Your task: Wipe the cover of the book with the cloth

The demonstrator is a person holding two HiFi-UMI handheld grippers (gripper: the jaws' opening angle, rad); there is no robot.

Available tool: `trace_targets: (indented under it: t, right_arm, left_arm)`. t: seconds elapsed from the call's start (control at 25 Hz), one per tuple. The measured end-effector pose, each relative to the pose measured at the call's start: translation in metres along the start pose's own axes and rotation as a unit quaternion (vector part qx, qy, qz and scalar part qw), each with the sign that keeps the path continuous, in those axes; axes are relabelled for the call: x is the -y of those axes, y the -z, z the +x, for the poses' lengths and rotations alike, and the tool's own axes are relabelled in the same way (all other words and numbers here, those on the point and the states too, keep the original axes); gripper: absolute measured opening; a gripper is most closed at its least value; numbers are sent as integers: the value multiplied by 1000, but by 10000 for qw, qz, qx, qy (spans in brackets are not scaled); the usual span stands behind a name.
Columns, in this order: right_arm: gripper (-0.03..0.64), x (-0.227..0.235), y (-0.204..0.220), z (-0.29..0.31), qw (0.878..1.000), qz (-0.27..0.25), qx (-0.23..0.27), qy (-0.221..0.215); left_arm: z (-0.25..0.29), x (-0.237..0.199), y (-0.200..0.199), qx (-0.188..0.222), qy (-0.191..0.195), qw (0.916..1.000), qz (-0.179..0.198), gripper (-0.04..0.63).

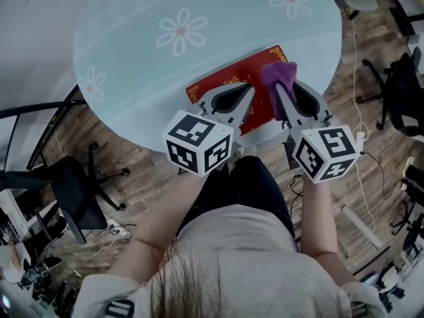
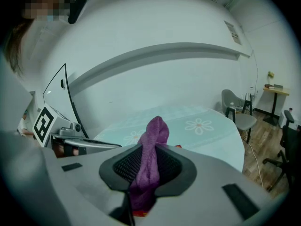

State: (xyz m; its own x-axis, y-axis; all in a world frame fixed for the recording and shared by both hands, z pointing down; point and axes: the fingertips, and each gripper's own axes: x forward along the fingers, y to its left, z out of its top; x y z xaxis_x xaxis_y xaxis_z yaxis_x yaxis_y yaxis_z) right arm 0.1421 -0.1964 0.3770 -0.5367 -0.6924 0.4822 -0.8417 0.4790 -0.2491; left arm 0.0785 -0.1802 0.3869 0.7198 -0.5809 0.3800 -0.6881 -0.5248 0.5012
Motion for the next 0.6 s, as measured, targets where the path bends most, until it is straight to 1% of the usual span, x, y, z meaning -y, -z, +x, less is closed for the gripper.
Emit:
trace_targets:
  t: [0.32,0.6]
  right_arm:
    - [92,44,4,-11,9996,101,-54,269]
    - [92,66,15,-16,9990,167,-182,379]
  left_arm:
    - [37,16,3,-201,188,9996,-4,32]
    - [57,24,9,-356,290,9989,-63,32]
